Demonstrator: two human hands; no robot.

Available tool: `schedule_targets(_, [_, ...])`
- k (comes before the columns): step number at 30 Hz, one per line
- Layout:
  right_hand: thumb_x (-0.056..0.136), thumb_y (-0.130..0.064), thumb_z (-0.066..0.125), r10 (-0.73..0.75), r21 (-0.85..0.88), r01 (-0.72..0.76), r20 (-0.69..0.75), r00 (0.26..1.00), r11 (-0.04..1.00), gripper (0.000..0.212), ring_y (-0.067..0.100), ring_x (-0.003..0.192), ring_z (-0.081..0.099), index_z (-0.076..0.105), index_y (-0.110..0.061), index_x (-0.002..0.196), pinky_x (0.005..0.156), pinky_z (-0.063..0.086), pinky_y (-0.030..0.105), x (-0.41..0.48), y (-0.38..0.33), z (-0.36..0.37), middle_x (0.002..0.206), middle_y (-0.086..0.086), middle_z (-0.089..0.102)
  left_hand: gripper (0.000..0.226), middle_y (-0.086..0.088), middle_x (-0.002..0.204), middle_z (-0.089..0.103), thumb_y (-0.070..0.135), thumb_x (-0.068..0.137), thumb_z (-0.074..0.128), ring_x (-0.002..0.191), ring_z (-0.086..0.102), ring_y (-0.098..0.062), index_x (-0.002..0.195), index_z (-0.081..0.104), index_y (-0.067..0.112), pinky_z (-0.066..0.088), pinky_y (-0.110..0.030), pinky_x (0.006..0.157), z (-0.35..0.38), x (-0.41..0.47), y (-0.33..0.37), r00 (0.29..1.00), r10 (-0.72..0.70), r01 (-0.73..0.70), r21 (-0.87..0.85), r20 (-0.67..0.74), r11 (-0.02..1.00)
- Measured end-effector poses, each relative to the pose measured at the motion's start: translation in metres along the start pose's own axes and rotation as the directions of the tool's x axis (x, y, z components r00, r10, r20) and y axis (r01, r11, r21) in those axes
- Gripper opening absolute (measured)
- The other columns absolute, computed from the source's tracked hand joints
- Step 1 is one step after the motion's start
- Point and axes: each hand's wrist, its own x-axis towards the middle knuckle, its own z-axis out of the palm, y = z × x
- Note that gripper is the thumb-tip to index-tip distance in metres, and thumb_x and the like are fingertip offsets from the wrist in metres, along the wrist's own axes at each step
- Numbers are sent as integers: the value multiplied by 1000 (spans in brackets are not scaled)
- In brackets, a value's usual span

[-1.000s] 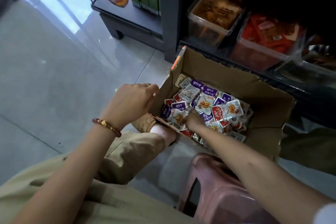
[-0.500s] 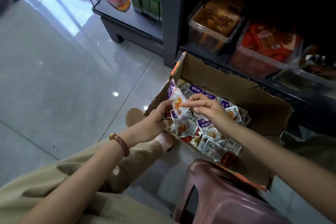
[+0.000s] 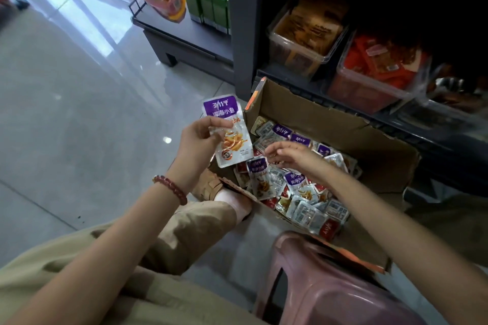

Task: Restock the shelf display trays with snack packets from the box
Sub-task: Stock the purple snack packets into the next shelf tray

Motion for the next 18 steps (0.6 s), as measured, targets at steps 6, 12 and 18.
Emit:
schedule_targets(6, [92,-3,49,277,-574,-242,-27,960,782,32,19,101,61,67,-14,117,82,49,25,36,80,18,122,3,62,26,-1,115,55,-7,95,44,76,60,2,94,62,12,50,-10,55,0,1,-8,998,-7,13,102,-60,995])
schedule_targets(12, [89,-8,52,394,-455,-461,-240,887,762,16,11,56,47,49,-11,74,49,37,20,54,90,36,71,4,48,37,-3,117,55,-9,95,42,71,56,7,84,60,21,48,-8,50,-8,-4,-13,994,20,7,243,-109,970])
schedule_targets(18, [95,-14,51,330,-462,-333,-89,940,822,28,21,110,57,61,-2,119,91,48,29,25,49,5,124,10,58,35,-10,120,55,-10,94,43,84,60,-15,85,61,18,47,-12,50,-4,-2,-10,990,-73,106,286,-124,952])
